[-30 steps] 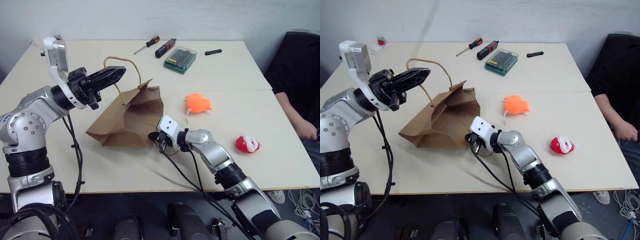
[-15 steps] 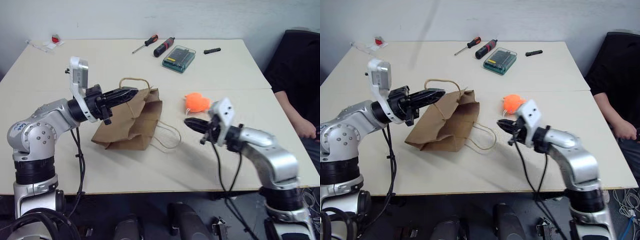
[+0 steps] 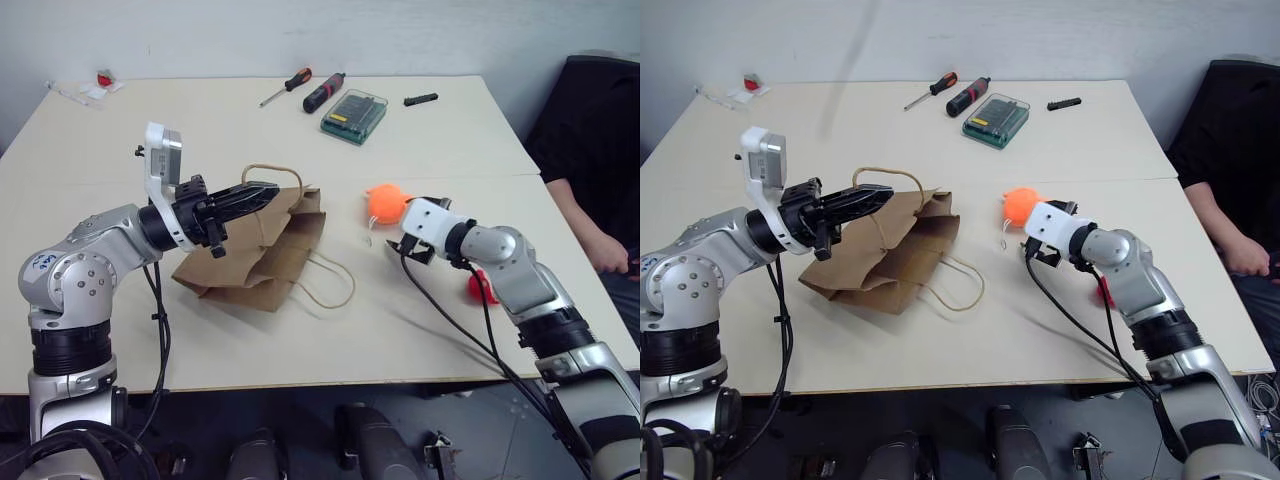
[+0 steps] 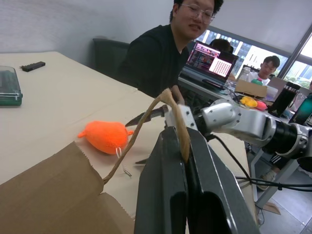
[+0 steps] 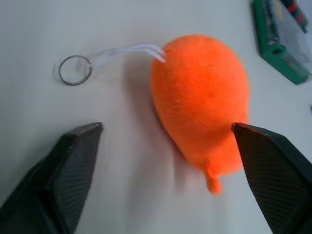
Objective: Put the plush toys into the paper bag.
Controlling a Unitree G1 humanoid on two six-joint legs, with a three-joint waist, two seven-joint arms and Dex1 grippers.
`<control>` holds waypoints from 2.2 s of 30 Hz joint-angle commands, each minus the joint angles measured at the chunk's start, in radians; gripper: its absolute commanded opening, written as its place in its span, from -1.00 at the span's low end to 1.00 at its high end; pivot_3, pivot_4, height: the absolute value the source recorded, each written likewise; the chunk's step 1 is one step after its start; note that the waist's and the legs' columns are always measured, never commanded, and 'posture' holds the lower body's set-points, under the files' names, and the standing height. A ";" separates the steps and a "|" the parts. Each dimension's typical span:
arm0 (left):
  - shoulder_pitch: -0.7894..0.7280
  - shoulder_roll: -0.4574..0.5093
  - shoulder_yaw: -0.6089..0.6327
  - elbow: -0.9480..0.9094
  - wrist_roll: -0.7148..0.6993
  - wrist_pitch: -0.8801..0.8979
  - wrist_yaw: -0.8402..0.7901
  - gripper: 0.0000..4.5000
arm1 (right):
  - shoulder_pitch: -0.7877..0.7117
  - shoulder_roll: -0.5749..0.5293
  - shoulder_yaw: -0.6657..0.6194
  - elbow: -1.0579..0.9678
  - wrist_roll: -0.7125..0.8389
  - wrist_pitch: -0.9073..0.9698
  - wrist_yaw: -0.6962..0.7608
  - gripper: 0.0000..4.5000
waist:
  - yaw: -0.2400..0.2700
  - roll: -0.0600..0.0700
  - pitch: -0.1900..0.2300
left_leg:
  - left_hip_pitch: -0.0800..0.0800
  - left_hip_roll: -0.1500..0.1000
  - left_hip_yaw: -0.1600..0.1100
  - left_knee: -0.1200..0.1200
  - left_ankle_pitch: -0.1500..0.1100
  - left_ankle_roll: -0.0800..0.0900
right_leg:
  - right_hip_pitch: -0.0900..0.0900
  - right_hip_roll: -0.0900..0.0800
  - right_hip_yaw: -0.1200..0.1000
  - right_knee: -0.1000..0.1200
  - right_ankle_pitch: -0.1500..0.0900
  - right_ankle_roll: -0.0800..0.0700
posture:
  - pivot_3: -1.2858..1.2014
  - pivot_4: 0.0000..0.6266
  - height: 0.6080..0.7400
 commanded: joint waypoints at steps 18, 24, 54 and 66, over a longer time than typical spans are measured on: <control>0.001 0.007 0.006 -0.046 -0.016 -0.017 0.015 -1.00 | -0.043 0.070 -0.105 0.034 0.179 -0.365 0.166 -1.00 | -0.006 0.001 0.001 | 0.000 0.002 -0.001 0.000 0.000 -0.001 | 0.000 0.001 -0.001 0.001 0.000 0.000 | 0.03 -0.52 1.00; -0.014 0.003 -0.003 -0.039 -0.010 -0.026 0.012 -1.00 | 0.154 0.001 -0.062 -0.460 0.311 -0.192 0.384 -1.00 | 0.000 0.001 0.001 | 0.000 0.002 -0.002 0.001 0.000 -0.001 | 0.000 0.000 -0.001 0.002 0.000 0.000 | 0.03 -0.52 1.00; -0.016 -0.027 -0.076 -0.084 0.011 -0.069 -0.064 -1.00 | -0.212 0.553 0.061 0.276 0.090 -0.324 0.283 -1.00 | -0.009 0.001 0.001 | 0.001 0.003 -0.002 0.002 0.000 -0.001 | 0.000 0.000 -0.001 0.003 -0.001 -0.002 | 0.03 -0.52 1.00; -0.038 -0.067 -0.016 -0.090 -0.118 0.007 0.056 -1.00 | -0.237 0.639 0.004 0.374 0.077 -0.119 0.195 -0.70 | -0.011 0.001 0.001 | 0.001 0.003 -0.002 0.002 0.000 -0.002 | 0.000 0.000 -0.002 0.004 -0.001 -0.002 | 0.03 -0.52 1.00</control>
